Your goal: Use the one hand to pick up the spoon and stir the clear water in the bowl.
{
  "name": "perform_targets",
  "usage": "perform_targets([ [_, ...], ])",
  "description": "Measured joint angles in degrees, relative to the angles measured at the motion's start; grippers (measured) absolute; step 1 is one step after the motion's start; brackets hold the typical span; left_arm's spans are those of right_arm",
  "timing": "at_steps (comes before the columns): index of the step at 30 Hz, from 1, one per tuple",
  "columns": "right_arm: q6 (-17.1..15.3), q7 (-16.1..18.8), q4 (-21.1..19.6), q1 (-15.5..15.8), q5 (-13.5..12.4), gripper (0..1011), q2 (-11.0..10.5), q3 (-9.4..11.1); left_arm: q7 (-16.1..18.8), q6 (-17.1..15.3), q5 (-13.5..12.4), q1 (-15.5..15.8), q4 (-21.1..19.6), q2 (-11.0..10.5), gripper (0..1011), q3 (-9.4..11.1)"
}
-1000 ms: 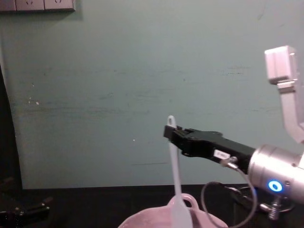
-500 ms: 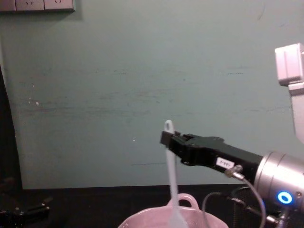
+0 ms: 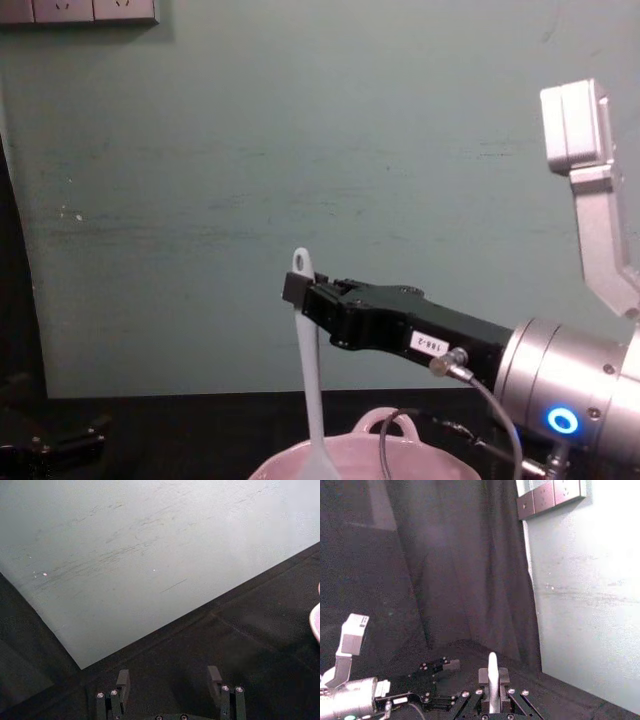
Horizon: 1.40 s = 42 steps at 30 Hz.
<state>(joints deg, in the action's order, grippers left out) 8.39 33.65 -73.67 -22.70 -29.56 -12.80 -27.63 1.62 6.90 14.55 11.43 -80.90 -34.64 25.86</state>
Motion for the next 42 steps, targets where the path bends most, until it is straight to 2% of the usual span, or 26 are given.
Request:
perform_targets([
  [6,0.1,-0.8,-3.3,0.8,-0.8,118,-1.4,1.2,0.0,0.0,0.0,0.0,0.0,0.0,1011,0.0],
  [11,0.6,-2.8,-10.2,2.6,-2.3,118,-4.6,4.7,0.0,0.0,0.0,0.0,0.0,0.0,1011,0.0],
  [15,0.7,-4.2,-14.1,4.0,-3.1,118,-6.9,7.3,0.0,0.0,0.0,0.0,0.0,0.0,1011,0.0],
  [23,0.0,-6.4,-18.5,6.9,-4.7,118,-10.9,12.5,0.0,0.0,0.0,0.0,0.0,0.0,1011,0.0],
  [28,-0.4,-7.1,-18.4,8.4,-6.2,118,-11.9,14.7,0.0,0.0,0.0,0.0,0.0,0.0,1011,0.0],
  [32,-0.8,-7.4,-17.1,8.8,-7.2,118,-11.8,15.4,0.0,0.0,0.0,0.0,0.0,0.0,1011,0.0],
  [36,-0.9,-7.3,-14.7,8.7,-8.2,118,-11.1,15.6,0.0,0.0,0.0,0.0,0.0,0.0,1011,0.0],
  [42,-1.2,-5.7,-9.7,8.3,-12.2,118,-9.4,16.2,0.0,0.0,0.0,0.0,0.0,0.0,1011,0.0],
])
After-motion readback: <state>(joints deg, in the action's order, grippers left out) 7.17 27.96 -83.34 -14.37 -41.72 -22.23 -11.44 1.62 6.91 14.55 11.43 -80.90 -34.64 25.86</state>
